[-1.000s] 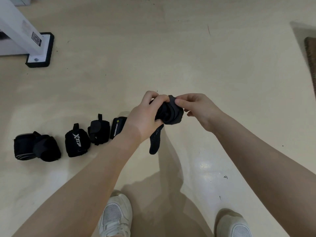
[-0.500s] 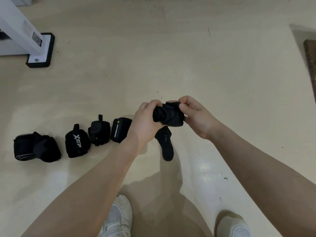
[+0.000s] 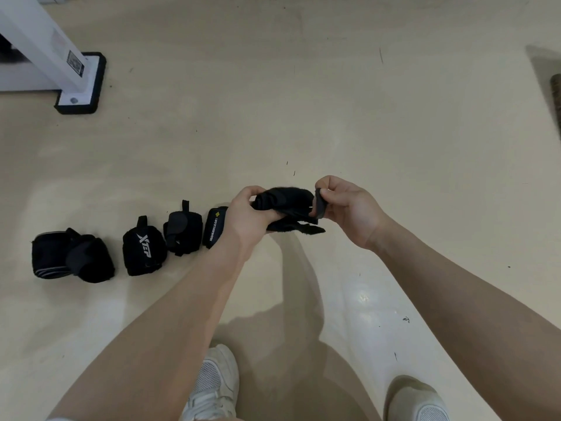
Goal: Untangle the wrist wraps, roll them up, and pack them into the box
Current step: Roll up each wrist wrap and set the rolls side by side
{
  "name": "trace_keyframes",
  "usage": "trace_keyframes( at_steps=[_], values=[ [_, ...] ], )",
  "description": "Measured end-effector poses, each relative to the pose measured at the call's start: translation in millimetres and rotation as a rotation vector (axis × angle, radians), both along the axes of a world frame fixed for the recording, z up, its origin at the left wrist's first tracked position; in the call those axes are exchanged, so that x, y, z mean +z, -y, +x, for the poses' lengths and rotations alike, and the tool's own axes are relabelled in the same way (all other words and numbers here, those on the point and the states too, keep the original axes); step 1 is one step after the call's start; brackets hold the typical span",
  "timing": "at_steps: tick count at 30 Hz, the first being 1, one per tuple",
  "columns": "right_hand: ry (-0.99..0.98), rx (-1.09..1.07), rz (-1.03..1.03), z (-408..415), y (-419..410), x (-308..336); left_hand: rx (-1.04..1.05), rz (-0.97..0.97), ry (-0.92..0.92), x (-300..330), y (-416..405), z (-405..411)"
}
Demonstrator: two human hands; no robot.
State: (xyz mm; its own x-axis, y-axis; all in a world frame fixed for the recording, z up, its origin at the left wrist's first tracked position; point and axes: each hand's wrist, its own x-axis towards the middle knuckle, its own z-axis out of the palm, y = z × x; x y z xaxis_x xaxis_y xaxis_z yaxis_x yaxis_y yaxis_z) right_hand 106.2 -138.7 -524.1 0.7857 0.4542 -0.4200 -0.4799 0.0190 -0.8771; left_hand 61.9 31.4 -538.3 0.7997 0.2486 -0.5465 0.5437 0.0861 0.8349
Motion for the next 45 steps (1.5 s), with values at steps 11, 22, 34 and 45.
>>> trace_keyframes(
  at_steps=[11, 22, 34, 45],
  values=[
    [0.101, 0.182, -0.221, 1, 11, 3, -0.073, -0.237, -0.057, 14, 14, 5],
    [0.102, 0.461, -0.177, -14, -9, 12, 0.318, -0.333, -0.158, 1, -6, 5],
    [0.364, 0.022, -0.435, -10, -3, -5, -0.005, -0.28, -0.009, 26, 12, 9],
    [0.368, 0.168, -0.344, -3, 10, -7, -0.066, -0.375, -0.066, 36, 13, 9]
  ],
)
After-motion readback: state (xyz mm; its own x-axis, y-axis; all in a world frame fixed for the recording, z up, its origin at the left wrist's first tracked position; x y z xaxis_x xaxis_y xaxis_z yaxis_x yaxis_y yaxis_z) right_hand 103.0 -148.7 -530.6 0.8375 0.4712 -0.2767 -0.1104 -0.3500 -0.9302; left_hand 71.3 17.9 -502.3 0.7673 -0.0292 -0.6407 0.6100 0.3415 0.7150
